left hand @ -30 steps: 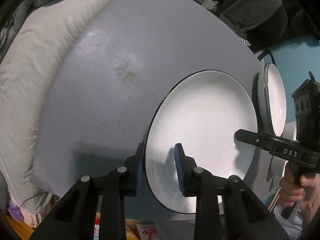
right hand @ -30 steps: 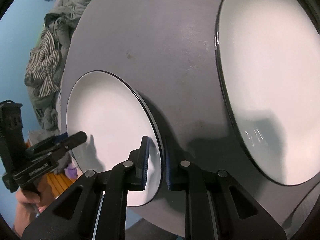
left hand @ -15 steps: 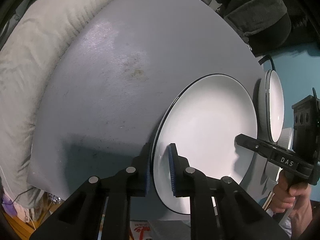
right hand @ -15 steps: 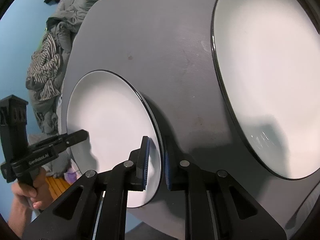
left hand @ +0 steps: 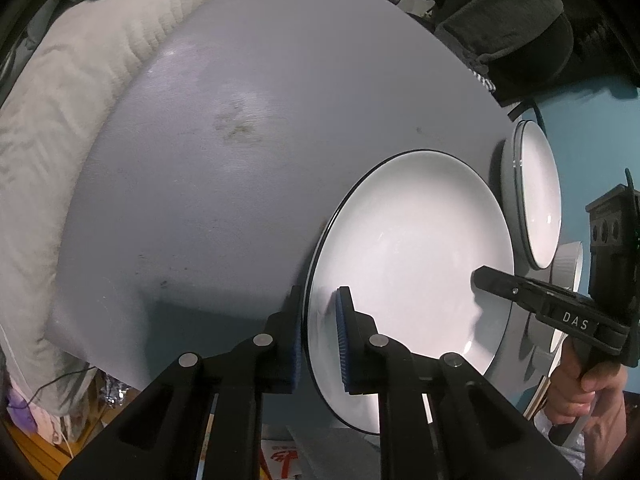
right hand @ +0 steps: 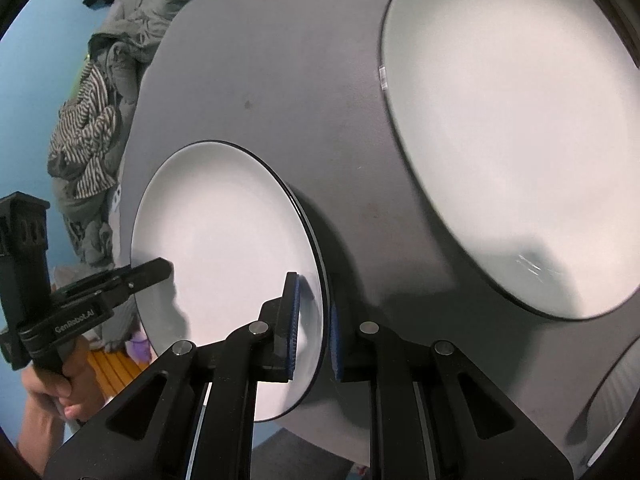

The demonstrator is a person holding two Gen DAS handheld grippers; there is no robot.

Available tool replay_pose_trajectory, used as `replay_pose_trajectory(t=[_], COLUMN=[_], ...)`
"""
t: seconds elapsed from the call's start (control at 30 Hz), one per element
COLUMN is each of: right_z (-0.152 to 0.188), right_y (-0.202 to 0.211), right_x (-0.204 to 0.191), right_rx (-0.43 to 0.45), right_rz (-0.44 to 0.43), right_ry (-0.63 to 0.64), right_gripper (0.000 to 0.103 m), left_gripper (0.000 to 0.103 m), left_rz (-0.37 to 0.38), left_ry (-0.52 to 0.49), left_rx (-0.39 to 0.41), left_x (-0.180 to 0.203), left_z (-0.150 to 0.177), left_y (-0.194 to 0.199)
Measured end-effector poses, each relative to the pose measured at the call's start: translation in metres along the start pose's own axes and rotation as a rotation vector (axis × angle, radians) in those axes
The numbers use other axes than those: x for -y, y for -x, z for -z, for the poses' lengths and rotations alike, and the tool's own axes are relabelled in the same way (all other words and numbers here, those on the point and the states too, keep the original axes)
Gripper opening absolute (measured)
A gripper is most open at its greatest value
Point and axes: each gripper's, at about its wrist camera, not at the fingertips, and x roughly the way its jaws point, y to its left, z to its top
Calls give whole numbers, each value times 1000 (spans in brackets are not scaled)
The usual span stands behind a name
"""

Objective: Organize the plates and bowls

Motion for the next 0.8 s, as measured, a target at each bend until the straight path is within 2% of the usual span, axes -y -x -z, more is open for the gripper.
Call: replay_pose_trajectory(t=[0.43,0.8], right_z=[-1,-4], right_y=[32,61], right_x=[-4,15], right_rx=[59,118], right_rz=[-7,-16], right_ry=[5,-31], right_gripper=[12,12], left_gripper=[14,14], left_rz=[11,28], left_ry=[-47,-123], left_rx=[57,78], left_x=[25,71], left_z=[-4,-28], left_y=[29,34])
